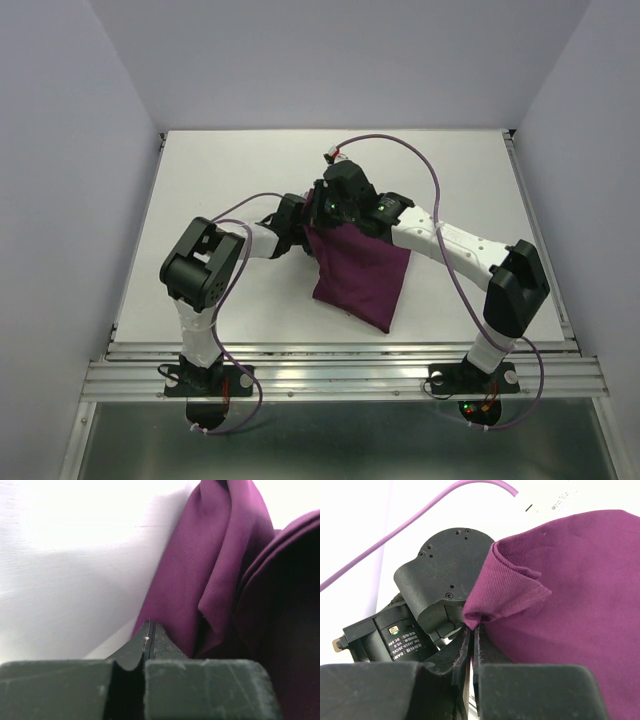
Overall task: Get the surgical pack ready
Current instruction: Pack the surgical kit at the center of the board.
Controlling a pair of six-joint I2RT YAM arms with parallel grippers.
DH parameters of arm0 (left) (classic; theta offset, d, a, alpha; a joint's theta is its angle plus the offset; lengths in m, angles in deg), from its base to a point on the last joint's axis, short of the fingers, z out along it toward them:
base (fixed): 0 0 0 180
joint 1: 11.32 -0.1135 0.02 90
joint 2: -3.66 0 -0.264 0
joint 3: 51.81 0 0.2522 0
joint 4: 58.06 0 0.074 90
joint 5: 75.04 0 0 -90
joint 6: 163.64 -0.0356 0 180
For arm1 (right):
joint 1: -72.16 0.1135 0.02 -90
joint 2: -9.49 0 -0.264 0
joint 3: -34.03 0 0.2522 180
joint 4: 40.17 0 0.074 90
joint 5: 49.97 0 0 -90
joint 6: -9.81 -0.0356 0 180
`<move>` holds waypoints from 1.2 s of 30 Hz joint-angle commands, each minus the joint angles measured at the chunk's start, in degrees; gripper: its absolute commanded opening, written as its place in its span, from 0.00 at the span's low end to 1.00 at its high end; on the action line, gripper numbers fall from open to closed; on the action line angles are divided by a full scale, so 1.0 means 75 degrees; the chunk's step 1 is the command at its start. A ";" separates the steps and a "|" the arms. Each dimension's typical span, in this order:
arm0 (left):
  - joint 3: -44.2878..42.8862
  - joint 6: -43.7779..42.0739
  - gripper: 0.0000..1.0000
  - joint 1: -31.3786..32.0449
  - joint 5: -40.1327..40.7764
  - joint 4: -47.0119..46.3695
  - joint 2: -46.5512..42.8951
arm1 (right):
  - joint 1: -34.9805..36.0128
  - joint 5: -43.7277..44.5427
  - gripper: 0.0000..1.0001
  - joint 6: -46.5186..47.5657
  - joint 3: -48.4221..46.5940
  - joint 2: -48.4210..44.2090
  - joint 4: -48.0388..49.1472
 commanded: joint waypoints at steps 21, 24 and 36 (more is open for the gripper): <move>0.0578 -0.0302 0.00 -0.0324 0.0196 0.0121 -0.0935 | 0.0164 -0.0137 0.01 -0.0031 -0.0073 -0.0211 0.1246; 0.0508 -0.0537 0.00 -0.0582 0.0220 0.0368 -0.1064 | 0.0164 -0.0148 0.01 -0.0008 -0.0166 -0.0164 0.1199; 0.0929 -0.1076 0.05 -0.1544 0.0173 0.0720 -0.1486 | 0.0164 -0.0418 0.01 0.0028 -0.0529 0.0234 0.1117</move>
